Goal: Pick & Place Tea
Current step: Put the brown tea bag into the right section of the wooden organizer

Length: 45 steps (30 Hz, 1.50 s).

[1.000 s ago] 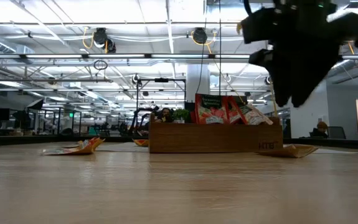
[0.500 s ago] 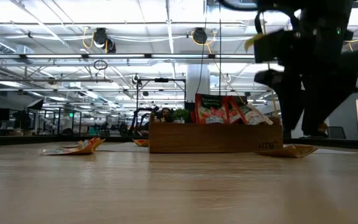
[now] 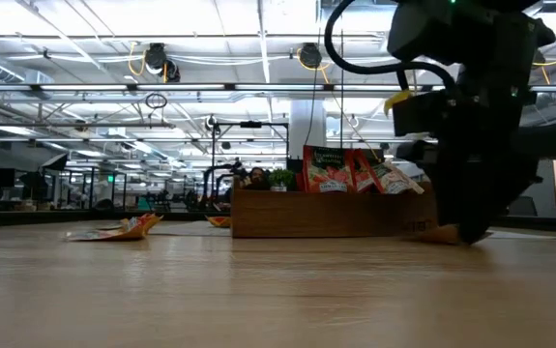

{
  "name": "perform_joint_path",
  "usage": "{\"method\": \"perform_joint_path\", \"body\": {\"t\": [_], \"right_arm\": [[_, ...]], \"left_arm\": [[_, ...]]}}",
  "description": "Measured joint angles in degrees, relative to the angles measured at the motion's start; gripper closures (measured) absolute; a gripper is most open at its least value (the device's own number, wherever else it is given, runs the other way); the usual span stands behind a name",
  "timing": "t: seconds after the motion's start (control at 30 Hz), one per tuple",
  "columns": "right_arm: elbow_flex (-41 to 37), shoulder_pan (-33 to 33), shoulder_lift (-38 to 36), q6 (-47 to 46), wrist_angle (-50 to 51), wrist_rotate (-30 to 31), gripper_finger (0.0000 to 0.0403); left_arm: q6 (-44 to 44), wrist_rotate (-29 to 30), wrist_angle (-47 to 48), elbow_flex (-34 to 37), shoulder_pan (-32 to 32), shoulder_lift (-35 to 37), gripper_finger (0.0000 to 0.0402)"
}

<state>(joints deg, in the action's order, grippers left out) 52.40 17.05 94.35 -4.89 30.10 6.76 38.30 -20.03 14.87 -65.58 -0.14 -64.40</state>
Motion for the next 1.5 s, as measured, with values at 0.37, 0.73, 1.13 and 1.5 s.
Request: {"method": "perform_joint_path", "body": {"t": [0.37,0.73,1.13,1.5], "right_arm": [[2.3,1.1,-0.4,-0.6,-1.1,-2.7,0.0396],[16.8,3.3,-0.8,-5.9,17.0,16.0,0.0401],[13.9,0.4,-0.8,-9.0,18.8,26.8,0.0402],[12.8,-2.3,1.5,-5.4,14.1,27.9,0.0403]], "left_arm": [[-0.1,-1.6,0.0,0.0,0.0,0.0,0.0204],[0.2,-4.2,0.0,0.0,0.0,0.0,0.0204],[1.6,-4.9,0.1,0.0,0.0,0.0,0.0204],[2.6,-5.7,0.0,0.0,-1.2,0.0,0.0204]]}}
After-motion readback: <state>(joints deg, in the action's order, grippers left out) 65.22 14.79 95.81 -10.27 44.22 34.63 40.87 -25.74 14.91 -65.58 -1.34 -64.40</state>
